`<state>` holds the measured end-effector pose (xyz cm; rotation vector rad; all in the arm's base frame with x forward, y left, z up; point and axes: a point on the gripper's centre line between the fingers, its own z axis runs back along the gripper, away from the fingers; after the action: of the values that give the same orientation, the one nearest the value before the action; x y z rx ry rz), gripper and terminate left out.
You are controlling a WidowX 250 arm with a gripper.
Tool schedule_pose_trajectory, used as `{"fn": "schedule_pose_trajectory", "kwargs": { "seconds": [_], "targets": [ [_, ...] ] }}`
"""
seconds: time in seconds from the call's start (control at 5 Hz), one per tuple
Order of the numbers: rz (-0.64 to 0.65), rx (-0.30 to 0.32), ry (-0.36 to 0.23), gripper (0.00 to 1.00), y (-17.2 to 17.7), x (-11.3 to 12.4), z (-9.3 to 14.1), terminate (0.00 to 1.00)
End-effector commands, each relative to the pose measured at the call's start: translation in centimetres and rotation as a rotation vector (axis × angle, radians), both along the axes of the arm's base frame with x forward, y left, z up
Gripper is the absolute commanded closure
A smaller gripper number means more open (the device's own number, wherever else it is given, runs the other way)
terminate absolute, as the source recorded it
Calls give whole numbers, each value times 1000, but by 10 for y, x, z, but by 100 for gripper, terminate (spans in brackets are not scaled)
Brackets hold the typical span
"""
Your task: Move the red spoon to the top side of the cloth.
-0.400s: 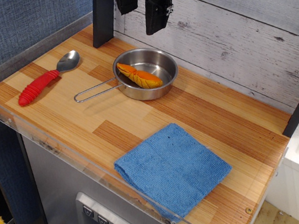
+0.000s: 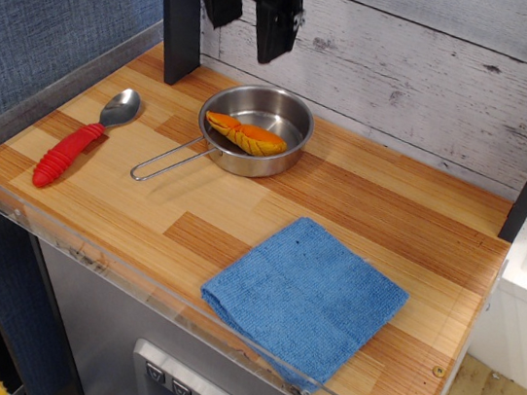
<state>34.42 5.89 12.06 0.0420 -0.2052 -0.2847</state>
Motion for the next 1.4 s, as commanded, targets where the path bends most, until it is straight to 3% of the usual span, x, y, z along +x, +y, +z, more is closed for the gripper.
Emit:
{"fn": "schedule_pose_trajectory", "kwargs": {
  "seconds": [0.0,0.4,1.0,1.2],
  "targets": [
    [70,-2,19,0,60,-47,-6,0],
    [172,34,49,0,108,-85,-20,0],
    [215,11,103,0,121,-82,-88,0],
    [235,25,119,0,127,-78,-95,0]
  ]
}}
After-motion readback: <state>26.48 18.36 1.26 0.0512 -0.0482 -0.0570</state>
